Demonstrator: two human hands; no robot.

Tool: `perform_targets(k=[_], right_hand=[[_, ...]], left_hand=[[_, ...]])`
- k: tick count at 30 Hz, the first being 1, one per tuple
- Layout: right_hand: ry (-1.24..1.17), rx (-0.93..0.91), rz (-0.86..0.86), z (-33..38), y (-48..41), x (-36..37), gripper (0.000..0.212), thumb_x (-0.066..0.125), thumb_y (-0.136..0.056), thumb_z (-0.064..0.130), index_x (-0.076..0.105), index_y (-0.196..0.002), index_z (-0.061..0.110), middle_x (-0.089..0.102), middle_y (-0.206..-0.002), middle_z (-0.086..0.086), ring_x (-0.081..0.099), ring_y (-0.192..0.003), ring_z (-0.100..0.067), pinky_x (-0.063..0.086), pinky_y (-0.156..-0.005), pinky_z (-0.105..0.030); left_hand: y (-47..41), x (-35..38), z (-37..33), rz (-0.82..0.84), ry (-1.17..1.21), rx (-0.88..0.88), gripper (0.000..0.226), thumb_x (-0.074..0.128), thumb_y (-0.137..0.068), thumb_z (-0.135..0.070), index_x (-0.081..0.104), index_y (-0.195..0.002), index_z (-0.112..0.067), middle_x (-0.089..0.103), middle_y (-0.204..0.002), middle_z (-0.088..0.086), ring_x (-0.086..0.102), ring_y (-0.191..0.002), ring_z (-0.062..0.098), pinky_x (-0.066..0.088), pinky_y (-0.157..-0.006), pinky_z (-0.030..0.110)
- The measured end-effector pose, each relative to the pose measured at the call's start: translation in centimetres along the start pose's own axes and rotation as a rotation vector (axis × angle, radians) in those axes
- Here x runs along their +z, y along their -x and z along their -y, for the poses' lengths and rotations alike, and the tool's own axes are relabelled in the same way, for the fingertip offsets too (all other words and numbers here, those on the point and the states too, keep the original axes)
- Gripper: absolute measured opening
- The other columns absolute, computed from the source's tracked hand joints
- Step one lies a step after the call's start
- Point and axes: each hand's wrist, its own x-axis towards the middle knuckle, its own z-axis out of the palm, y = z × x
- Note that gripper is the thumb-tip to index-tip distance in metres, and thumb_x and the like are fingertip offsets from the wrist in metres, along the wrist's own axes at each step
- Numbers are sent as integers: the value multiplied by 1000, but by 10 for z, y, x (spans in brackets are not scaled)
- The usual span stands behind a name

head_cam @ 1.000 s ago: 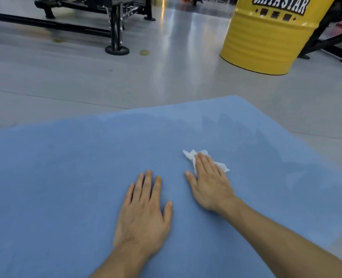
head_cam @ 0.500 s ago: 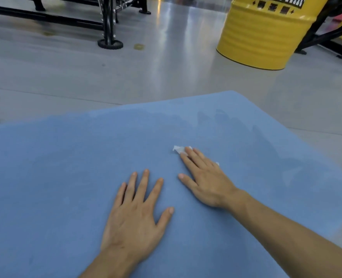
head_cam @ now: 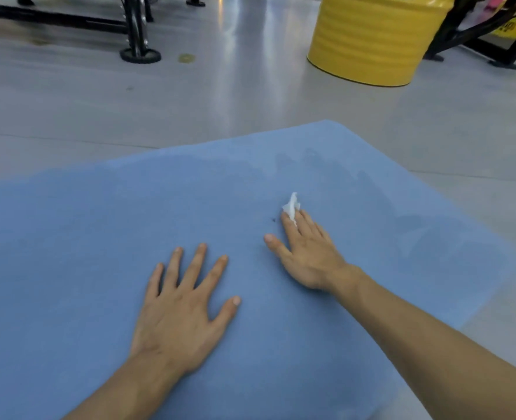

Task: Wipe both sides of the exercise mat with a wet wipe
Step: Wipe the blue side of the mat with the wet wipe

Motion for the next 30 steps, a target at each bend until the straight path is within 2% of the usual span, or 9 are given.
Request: perform_targets(k=[3,6,9,13,15,20,25,28,30], right_hand=[[81,-329,23,18,43,8,78,12,-98,68,-1,-163,26,-13,-169,5,-13,-154,-7,-2,-126,-33],[113,-384,57,6,67,8,74,10,-100,68,-7,-162,31,-11,-169,9,-13,-154,-4,-7,-124,-27],[175,-217,-46,-32,58,5,84,-2,-92,73,-5,-162,27,4,-171,2,5,-156,-13,4,-126,-31],[145,234,-107,-101,30,-16,85,8,-93,71,10,-162,21,18,-168,-8,14,-155,-21,10,-125,-39],[102,322,-110,-113,21,-22,84,16,-95,68,12,-162,18,19,-168,-10,16,-154,-23,13,-125,-42],[63,-27,-30,-60,31,-8,95,5,-88,78,4,-163,19,-2,-170,-1,2,-156,-15,-1,-125,-27],[183,-258,26,-48,95,-9,77,-2,-95,71,-12,-160,33,-22,-164,19,-20,-150,2,-12,-121,-20],[228,-19,-70,-98,98,-16,88,-9,-88,74,4,-162,27,-5,-168,14,-6,-155,-5,-6,-124,-25],[183,218,-168,-143,84,-23,103,-6,-83,82,22,-160,18,19,-168,-1,16,-155,-19,14,-126,-39]], left_hand=[[0,-3,-1,39,13,-10,74,21,-93,-77,35,-156,-41,28,-167,-5,24,-154,30,17,-121,53],[2,-7,-3,73,28,-36,77,11,-91,-80,24,-158,-47,14,-169,-10,12,-157,26,6,-123,53],[3,-13,-5,104,54,-51,78,5,-86,-81,12,-159,-51,2,-171,-12,-1,-158,26,-2,-123,54],[-1,-21,-9,151,55,-77,82,-2,-81,-81,-4,-157,-53,-10,-170,-12,-13,-157,27,-4,-124,57],[-6,-24,-13,176,63,-90,82,1,-82,-81,-6,-158,-51,-10,-170,-11,-13,-156,26,-3,-123,59],[-36,-21,-36,185,106,-62,77,9,-92,-73,0,-161,-40,-12,-170,-11,-14,-157,19,-5,-125,55],[-79,-14,-69,166,139,39,70,22,-100,-66,7,-162,-36,-7,-171,-11,-10,-157,16,-3,-125,54],[-89,-10,-84,159,140,31,70,22,-98,-66,6,-161,-40,-7,-171,-12,-11,-157,18,-5,-121,63],[-88,-8,-86,136,107,24,71,19,-98,-66,2,-161,-40,-10,-170,-12,-12,-157,19,-6,-120,65]])
